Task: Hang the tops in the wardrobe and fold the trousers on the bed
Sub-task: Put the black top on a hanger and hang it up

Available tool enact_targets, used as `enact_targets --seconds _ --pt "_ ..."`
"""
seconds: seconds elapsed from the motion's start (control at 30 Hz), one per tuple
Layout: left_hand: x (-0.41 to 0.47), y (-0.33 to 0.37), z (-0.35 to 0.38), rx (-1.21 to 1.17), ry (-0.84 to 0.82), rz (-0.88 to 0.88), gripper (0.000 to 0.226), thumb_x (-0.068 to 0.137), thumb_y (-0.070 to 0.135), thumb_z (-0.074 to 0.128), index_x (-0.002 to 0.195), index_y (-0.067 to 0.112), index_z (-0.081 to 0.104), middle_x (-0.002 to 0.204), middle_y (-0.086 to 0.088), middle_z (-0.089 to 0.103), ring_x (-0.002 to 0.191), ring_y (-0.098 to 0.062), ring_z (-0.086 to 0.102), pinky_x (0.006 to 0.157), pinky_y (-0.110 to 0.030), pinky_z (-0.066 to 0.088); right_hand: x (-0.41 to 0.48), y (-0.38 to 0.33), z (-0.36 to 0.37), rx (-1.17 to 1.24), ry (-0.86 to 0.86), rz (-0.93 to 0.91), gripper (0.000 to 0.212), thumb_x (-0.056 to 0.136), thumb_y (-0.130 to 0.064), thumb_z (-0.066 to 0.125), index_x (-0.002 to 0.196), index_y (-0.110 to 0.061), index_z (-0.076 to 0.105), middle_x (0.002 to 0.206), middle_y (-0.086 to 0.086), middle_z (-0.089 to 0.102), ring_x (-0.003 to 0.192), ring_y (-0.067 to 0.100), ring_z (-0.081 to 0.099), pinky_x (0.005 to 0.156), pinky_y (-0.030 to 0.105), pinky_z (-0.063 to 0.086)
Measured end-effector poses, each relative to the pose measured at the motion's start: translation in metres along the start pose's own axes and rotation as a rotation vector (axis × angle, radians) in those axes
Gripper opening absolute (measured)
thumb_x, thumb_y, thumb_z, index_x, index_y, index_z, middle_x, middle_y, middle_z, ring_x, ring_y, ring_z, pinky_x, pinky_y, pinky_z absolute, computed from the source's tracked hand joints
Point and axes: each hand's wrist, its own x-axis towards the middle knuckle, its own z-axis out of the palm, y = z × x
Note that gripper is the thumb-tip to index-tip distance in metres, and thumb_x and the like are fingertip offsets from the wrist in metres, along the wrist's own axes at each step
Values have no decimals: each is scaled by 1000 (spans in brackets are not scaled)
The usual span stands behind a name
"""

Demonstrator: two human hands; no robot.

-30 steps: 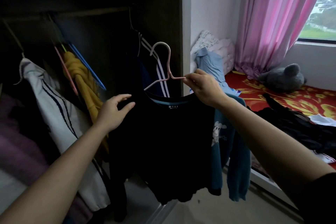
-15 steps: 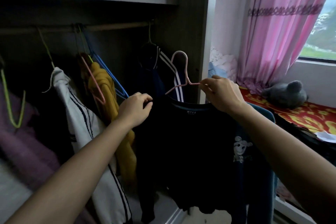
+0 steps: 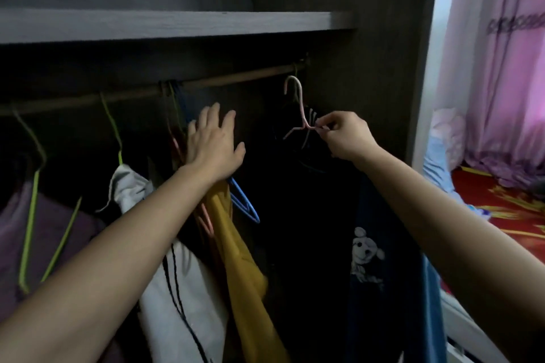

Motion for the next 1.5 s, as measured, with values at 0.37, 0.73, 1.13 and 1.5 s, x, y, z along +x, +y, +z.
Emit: enact_targets --seconds 0.37,0.73,1.13,1.5 --pt "94 -19 34 151 126 -135 105 70 34 78 155 15 19 164 -13 8 151 -33 3 116 -59 6 135 -21 59 473 -141 100 32 101 -8 50 131 -11 60 105 10 65 73 15 66 64 25 57" --pt "96 -32 42 197 171 -89 107 67 36 76 156 19 18 164 -11 10 151 -31 7 116 -58 5 127 9 116 242 -162 -52 30 106 -23 46 130 -14 62 81 7 66 63 20 67 59 36 62" --pt "21 -12 9 2 77 -130 53 98 45 39 143 18 45 147 -14 46 135 -34 39 111 -49 29 31 31 102 -407 -1 -431 58 103 -27 45 156 -10 26 150 17 40 128 36 47 99 48 48" --pt "-208 80 57 -187 3 68 58 99 46 34 149 17 39 159 -15 27 150 -32 15 118 -62 7 -235 129 84 -570 141 -108 64 99 -49 45 153 -16 36 161 16 26 149 34 24 119 48 24"
